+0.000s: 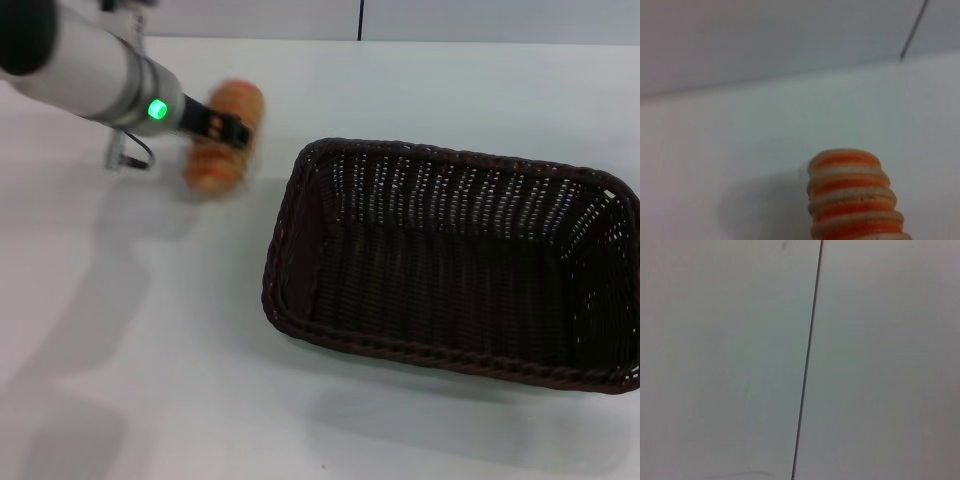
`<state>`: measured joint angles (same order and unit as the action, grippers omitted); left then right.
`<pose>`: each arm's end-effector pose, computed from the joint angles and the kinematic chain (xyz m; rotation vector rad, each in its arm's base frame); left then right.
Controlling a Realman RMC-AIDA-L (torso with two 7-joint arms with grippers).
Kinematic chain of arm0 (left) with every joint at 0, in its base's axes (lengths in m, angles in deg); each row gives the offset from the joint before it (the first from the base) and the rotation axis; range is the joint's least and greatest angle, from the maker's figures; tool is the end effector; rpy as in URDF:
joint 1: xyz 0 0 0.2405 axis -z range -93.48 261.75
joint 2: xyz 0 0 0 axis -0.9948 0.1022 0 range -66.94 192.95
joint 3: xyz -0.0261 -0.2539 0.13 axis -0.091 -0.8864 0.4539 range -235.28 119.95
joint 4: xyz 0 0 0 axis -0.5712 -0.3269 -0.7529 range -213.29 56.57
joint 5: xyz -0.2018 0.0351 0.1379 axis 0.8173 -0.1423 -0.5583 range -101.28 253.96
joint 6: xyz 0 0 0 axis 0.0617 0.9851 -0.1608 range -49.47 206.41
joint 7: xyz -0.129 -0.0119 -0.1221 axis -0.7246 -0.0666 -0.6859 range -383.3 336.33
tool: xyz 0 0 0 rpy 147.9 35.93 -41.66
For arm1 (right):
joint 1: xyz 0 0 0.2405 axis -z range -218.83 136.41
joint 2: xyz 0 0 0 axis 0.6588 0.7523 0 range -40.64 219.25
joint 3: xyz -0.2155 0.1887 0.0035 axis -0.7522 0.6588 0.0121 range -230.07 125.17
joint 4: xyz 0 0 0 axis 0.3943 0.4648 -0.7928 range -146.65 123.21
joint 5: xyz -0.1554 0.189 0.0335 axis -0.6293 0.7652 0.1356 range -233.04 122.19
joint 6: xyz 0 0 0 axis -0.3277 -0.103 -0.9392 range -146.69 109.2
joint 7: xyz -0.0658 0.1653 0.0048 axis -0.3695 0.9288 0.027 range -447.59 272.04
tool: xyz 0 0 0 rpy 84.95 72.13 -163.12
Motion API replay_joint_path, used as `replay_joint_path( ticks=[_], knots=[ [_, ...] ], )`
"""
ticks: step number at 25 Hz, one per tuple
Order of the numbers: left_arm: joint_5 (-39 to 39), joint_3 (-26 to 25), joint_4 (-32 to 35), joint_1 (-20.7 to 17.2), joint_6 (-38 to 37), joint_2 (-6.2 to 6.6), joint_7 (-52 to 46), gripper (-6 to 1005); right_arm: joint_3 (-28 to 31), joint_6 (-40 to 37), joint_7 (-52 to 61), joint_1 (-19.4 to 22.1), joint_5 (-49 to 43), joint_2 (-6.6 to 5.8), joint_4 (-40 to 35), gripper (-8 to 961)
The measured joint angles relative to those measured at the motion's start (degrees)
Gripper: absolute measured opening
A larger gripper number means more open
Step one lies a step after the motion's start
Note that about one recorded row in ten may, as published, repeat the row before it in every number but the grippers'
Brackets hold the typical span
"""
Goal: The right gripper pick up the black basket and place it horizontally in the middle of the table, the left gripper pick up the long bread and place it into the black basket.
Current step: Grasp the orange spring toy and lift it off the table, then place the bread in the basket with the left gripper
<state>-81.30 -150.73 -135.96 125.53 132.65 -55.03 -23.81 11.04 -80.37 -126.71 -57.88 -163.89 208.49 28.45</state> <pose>-0.2232 0.5001 -0.0734 -2.0400 -1.2050 0.1541 0.3506 0.4094 0.0108 -1.1153 0.4754 0.4158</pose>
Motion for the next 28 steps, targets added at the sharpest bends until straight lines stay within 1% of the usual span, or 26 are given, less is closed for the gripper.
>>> replay_joint_path(
  ticks=[1, 2, 4, 5, 6, 7, 9, 11, 12, 13, 14, 17, 18, 19, 21, 22, 25, 27, 28],
  knots=[
    [-0.10, -1.15, -1.89, -1.04, 0.07, 0.08, 1.09, 594, 0.06, 0.00, 0.00, 0.00, 0.00, 0.00, 0.00, 403],
    [0.13, -4.51, -6.68, -3.18, 0.61, 0.13, 4.74, 585, 0.22, 0.00, 0.00, -0.01, 0.00, 0.00, -0.02, 403],
    [1.49, -9.39, -12.66, -5.18, 3.43, 0.12, 10.04, 568, 0.29, 0.00, 0.00, -0.04, 0.00, 0.00, -0.05, 403],
    [1.49, -9.39, -12.66, -5.18, 3.43, 0.12, 10.04, 559, 0.39, 0.00, 0.00, -0.06, 0.00, -0.02, -0.09, 403],
    [2.31, -10.79, -13.98, -5.48, 4.68, 0.13, 11.65, 550, 0.46, 0.00, 0.00, -0.15, 0.00, -0.05, -0.17, 403],
    [6.30, -15.67, -17.66, -5.96, 9.61, 0.18, 17.71, 544, 0.51, 0.00, 0.00, -0.26, 0.00, -0.07, -0.27, 402],
    [11.17, -20.49, -19.97, -5.83, 14.74, 0.18, 23.20, 531, 0.56, 0.00, 0.00, -0.46, 0.00, -0.11, -0.38, 402],
    [11.17, -20.49, -19.97, -5.83, 14.74, 0.18, 23.20, 519, 0.60, 0.00, 0.00, -0.62, 0.00, -0.20, -0.42, 402],
    [16.08, -24.89, -21.81, -5.31, 20.74, 0.23, 28.39, 513, 0.84, 0.00, -0.02, -0.70, 0.00, -0.24, -0.42, 402],
    [16.08, -24.89, -21.81, -5.31, 20.74, 0.23, 28.39, 504, 0.84, 0.00, -0.02, -0.70, 0.00, -0.24, -0.42, 401],
    [20.06, -26.96, -23.31, -4.75, 26.08, 0.24, 31.82, 495, 1.00, 0.01, -0.13, -0.77, 0.00, -0.25, -0.38, 401],
    [20.06, -26.96, -23.31, -4.75, 26.08, 0.24, 31.82, 467, 1.15, 0.01, -0.31, -0.97, 0.00, -0.26, -0.24, 402],
    [25.46, -27.02, -27.16, -4.34, 33.55, 0.27, 35.82, 458, 1.17, 0.02, -0.33, -1.07, 0.00, -0.27, -0.21, 402],
    [27.35, -26.29, -28.54, -4.09, 35.89, 0.20, 36.61, 448, 1.18, 0.02, -0.34, -1.15, 0.00, -0.27, -0.21, 402],
    [28.21, -25.92, -28.92, -3.97, 36.75, 0.17, 36.85, 430, 1.19, 0.02, -0.35, -1.37, 0.01, -0.27, -0.27, 403],
    [30.57, -24.63, -29.55, -3.70, 38.52, 0.11, 37.20, 422, 1.20, 0.02, -0.37, -1.50, 0.01, -0.27, -0.32, 402],
    [34.73, -21.42, -29.84, -3.05, 40.79, 0.06, 37.48, 397, 1.25, 0.02, -0.37, -1.61, 0.01, -0.27, -0.37, 401],
    [35.49, -20.18, -29.72, -2.89, 41.05, 0.06, 37.55, 381, 1.33, 0.02, -0.37, -1.76, 0.01, -0.27, -0.41, 400],
    [36.22, -18.32, -29.48, -2.60, 41.20, 0.03, 37.61, 372, 1.40, 0.02, -0.37, -1.83, 0.01, -0.27, -0.42, 401]
  ],
)
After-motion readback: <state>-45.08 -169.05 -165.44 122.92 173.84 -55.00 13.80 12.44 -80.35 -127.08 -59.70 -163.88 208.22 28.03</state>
